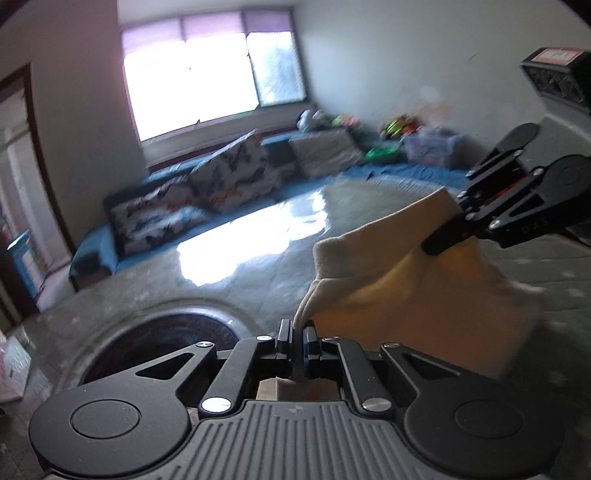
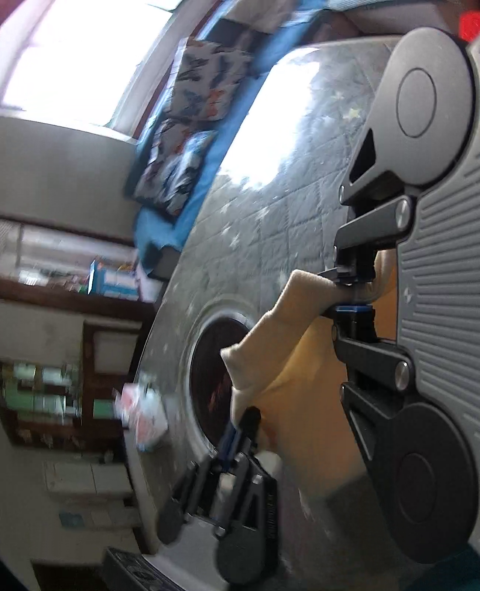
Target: Fold clothes
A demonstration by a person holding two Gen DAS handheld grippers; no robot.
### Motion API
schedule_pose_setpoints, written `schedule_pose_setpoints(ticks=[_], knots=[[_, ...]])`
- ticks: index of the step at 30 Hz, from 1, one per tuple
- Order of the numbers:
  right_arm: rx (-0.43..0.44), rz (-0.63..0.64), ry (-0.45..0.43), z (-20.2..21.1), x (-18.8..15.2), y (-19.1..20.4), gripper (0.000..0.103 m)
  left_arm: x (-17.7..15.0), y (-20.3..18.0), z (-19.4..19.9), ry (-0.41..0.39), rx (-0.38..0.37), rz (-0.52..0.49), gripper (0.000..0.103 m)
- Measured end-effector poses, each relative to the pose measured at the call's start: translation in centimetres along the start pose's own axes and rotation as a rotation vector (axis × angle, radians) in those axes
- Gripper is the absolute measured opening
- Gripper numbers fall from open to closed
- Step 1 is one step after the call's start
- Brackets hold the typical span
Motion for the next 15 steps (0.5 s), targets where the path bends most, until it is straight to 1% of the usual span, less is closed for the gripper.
schedule_pose_setpoints(ticks=[2,3,5,6,7,9,10,12,15], knots=[[-0.009,-0.051,0.022,-2.3,-0.2,-1.1,0.010,-0.4,0.2,-2.3,0.037,0.014,0.019,0.006],[-0.021,-0.078,0.028,-3.3,-0.5,-1.5,0.012,-0.6,0.4,-3.1,0.055,0.022,0.032,0.007],[-0.041,-0.141,0.036,-5.1,-1.2,-2.4,0.013,-1.0,0.8,-4.6,0.087,0.038,0.056,0.010],[-0.054,-0.177,0.032,-5.5,-1.7,-2.7,0.022,-1.1,0.9,-4.9,0.095,0.047,0.064,0.011],[-0.071,-0.214,0.028,-5.8,-2.2,-3.1,0.025,-1.3,1.0,-5.1,0.103,0.057,0.073,0.013],[-0.114,-0.263,0.012,-5.4,-3.0,-4.1,0.025,-1.1,1.3,-5.1,0.105,0.074,0.086,0.018],[-0.136,-0.288,0.004,-5.1,-3.5,-4.5,0.025,-1.0,1.4,-4.8,0.103,0.080,0.091,0.018],[-0.133,-0.308,-0.025,-4.1,-3.9,-4.6,0.025,-0.6,1.6,-4.1,0.099,0.096,0.106,0.019],[-0.125,-0.337,-0.069,-2.4,-4.4,-4.7,0.025,0.1,1.7,-2.9,0.090,0.098,0.143,0.019]])
Point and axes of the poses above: each gripper's, at about its wrist camera, not at the fingertips, and z roughly against the way its jaws point, y to its left, x to its top, the point moved 7 cm from there along -z, roughly the way its jaws point, and after that the axes turned 6 degrees about y, right-handed, at the moved point
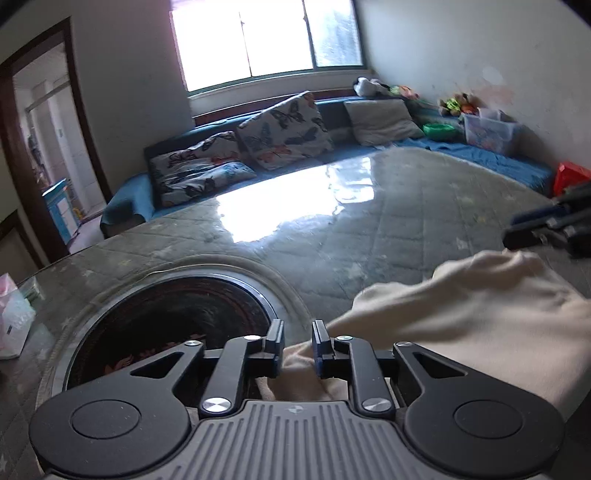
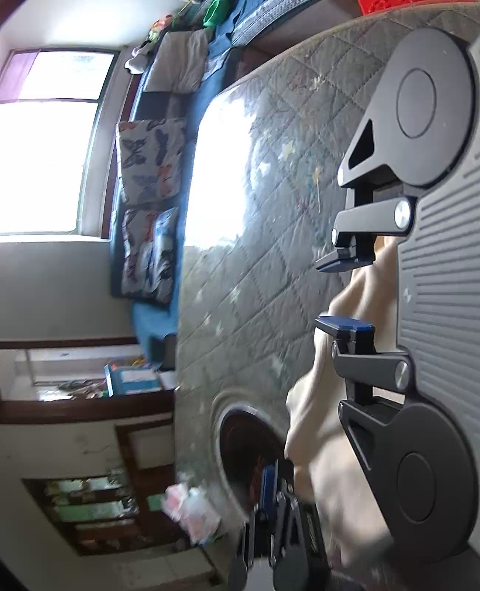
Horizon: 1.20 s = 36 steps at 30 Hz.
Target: Fold clothes
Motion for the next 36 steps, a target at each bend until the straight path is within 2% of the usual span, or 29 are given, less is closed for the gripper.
schedule_pose_setpoints(ticks=[5,9,13,16,19,21,26,28,30,32,36], knots=[[0.057,0.023,0.035,-0.6,-0.3,1.0,0.024,1.2,-3.2,1.3,-0.008,-0.125,-0.009,0.019],[0.055,-0.003,0.064,-2.3,-0.2,1.0,0.024,1.5,-5.3,-0.1,0.033,-0.170,-0.033,0.019],[0.034,-0.017,0.101,-3.9,-0.3,1.1,0.024,1.4,-5.2,-2.3,0.076,-0.162,-0.009,0.019],[0.033,-0.016,0.093,-4.1,-0.2,0.8,0.023,1.3,-4.8,-3.4,0.101,-0.154,0.015,0.020],[0.023,-0.028,0.062,-2.7,-0.1,0.5,0.023,1.3,-4.6,-3.0,0.095,-0.153,0.028,0.025],[0.022,-0.032,0.045,-1.4,-0.3,0.3,0.023,1.2,-4.4,-2.6,0.087,-0.148,0.031,0.033],[0.003,-0.041,0.082,-0.5,-2.0,-0.7,0.023,0.8,-4.2,-2.6,0.089,-0.136,0.047,0.036],[-0.011,-0.060,0.089,-1.0,-2.6,-1.4,0.023,0.9,-4.2,-2.1,0.085,-0.132,0.055,0.037],[-0.007,-0.076,0.076,-0.6,-2.4,-1.5,0.024,1.0,-4.3,-0.9,0.067,-0.130,0.055,0.043],[-0.007,-0.041,0.058,0.4,-2.1,-0.9,0.025,0.9,-4.5,0.6,0.041,-0.130,0.046,0.046],[0.034,0.028,0.034,2.3,-2.5,1.6,0.025,-0.1,-5.6,3.2,0.006,-0.149,0.016,0.046]])
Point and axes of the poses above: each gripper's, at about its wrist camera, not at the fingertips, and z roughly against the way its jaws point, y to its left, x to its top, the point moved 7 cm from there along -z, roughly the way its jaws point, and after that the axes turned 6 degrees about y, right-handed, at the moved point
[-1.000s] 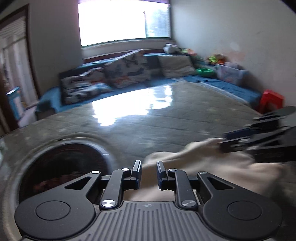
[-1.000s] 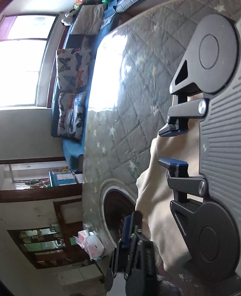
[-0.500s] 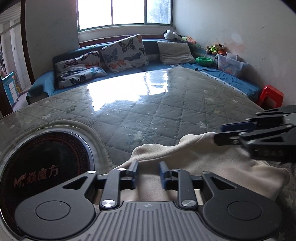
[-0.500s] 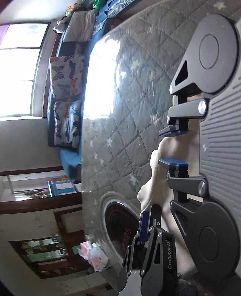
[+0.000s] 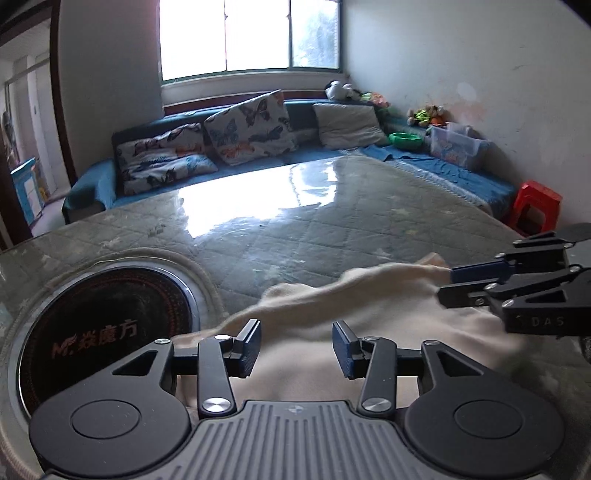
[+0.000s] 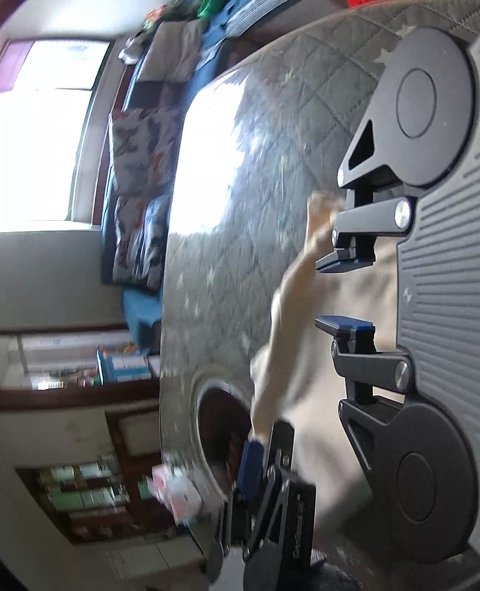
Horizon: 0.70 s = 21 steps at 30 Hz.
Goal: Fold clothes
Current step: 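Fold the lifted shirt end over the strip with both grippers and release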
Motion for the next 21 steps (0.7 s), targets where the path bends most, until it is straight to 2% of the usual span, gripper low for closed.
schedule_pose_setpoints(ticks=[6,8,10,14,21], knots=[[0.042,0.079,-0.030,2.2,-1.8,3.9,0.025,-2.7,-2.4,1.8,-0.020,-0.015,-0.053,0.045],[0.026,0.100,-0.030,2.2,-2.6,4.4,0.025,-3.6,-2.7,1.5,-0.007,-0.013,-0.055,0.045],[0.018,0.103,-0.012,1.7,-3.5,4.7,0.024,-4.3,-2.7,1.0,0.007,-0.012,-0.040,0.045],[0.017,0.070,-0.030,1.1,-4.3,4.5,0.024,-4.7,-2.5,0.5,0.000,-0.008,-0.025,0.045],[0.014,0.077,-0.006,2.0,-5.1,4.3,0.024,-5.2,-2.2,0.9,0.020,-0.058,0.030,0.045]])
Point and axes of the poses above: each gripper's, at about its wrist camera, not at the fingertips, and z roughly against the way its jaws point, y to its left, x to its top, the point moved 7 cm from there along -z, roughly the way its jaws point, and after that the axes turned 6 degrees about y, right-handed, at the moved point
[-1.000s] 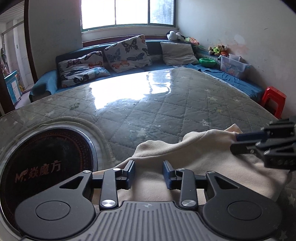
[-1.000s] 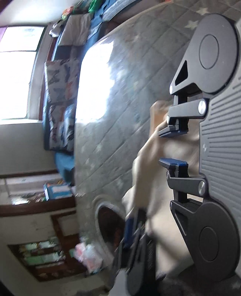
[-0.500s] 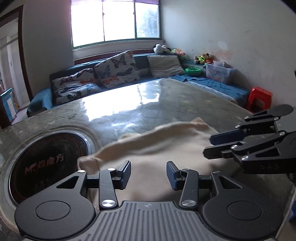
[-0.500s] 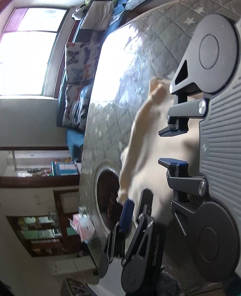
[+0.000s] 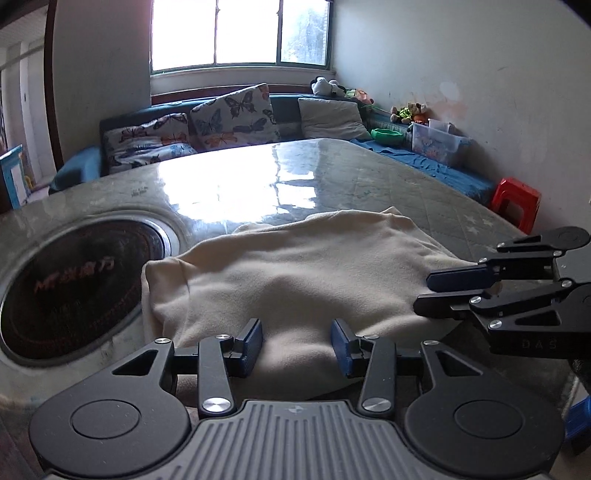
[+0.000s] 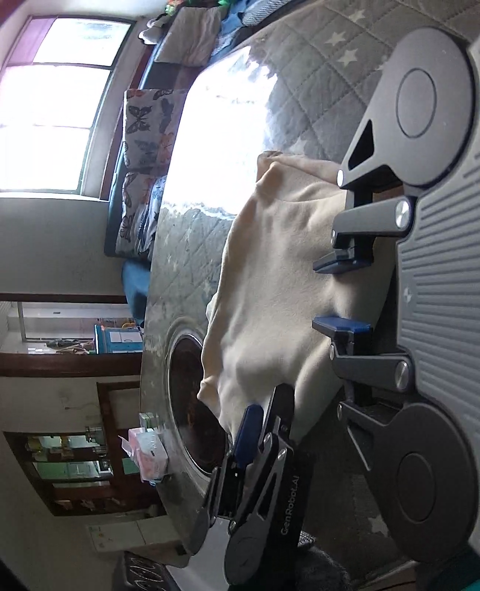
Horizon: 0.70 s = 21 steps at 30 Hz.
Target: Fold clothes
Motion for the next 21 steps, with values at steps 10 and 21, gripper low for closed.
schedule_pose_setpoints(ticks=[10,21], knots=[[0.021,0.000,0.033,1.4,0.1,-0.4,0.025,0.5,0.8,1.6,-0.021,-0.023,0.014,0.046],[0.018,-0.054,0.041,-1.0,2.5,-2.6,0.025,1.3,6.1,0.6,-0.004,0.032,0.121,0.045]])
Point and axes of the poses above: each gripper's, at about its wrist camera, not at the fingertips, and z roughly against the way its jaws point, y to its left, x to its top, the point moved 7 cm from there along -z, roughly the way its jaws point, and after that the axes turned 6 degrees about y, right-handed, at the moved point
